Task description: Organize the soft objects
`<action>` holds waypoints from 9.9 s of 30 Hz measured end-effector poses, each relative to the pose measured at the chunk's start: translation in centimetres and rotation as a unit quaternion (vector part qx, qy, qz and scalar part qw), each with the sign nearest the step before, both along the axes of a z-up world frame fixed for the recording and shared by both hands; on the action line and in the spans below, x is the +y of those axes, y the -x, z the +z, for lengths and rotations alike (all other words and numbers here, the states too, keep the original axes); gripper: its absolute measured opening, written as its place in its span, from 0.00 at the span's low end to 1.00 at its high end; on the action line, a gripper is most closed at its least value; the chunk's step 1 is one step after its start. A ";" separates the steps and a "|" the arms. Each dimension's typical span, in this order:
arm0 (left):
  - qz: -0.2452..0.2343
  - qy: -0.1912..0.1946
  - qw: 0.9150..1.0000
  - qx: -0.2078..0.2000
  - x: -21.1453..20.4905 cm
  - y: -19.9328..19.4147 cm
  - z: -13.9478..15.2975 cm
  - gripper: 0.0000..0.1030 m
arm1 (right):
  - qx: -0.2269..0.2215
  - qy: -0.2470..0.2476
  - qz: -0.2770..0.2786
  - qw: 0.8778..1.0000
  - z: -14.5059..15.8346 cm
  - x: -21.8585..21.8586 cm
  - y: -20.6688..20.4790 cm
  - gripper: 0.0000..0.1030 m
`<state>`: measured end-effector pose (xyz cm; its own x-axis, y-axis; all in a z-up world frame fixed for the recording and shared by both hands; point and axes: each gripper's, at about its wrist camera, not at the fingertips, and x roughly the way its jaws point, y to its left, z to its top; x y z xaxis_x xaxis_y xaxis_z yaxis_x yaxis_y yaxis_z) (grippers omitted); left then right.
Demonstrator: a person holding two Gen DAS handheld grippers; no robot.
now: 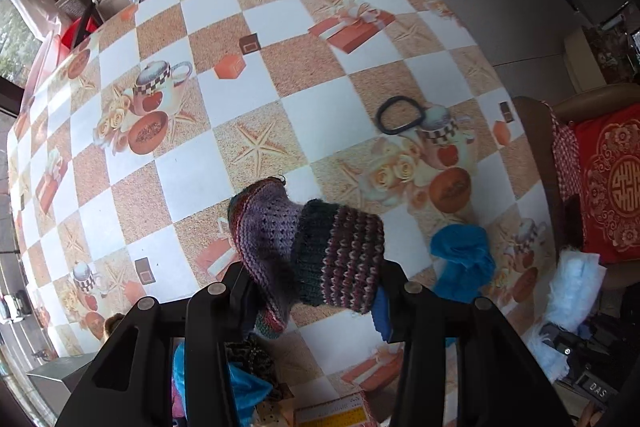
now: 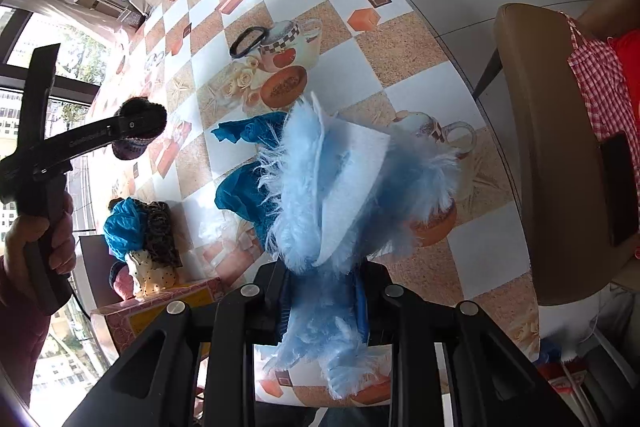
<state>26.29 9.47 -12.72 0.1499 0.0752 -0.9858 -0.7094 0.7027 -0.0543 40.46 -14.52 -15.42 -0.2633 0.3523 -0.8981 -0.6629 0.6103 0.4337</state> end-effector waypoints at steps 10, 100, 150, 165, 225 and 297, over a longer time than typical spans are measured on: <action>-0.081 -0.022 0.994 -0.070 -8.5 0.6 7.5 0.47 | -0.024 -0.008 -0.016 1.000 2.9 -2.4 1.5 0.26; 0.315 -0.083 0.942 -0.083 -13.5 48.9 10.7 0.47 | -0.069 -0.084 0.519 0.848 13.8 11.9 46.3 0.26; 0.325 0.013 0.943 -0.076 -12.0 48.6 4.4 0.95 | -0.059 -0.041 0.445 0.893 10.7 16.2 45.5 1.00; 0.284 0.103 0.926 -0.228 -10.2 43.4 8.6 1.00 | -0.045 -0.050 0.371 0.926 13.1 15.7 39.7 1.00; 0.051 0.070 0.989 0.116 -2.2 11.2 -3.4 0.97 | 0.039 0.076 0.041 0.995 -0.7 3.7 5.6 1.00; 0.052 -0.037 0.997 -0.046 -9.6 18.0 10.7 0.33 | -0.033 -0.100 0.167 0.980 10.4 5.6 14.7 0.28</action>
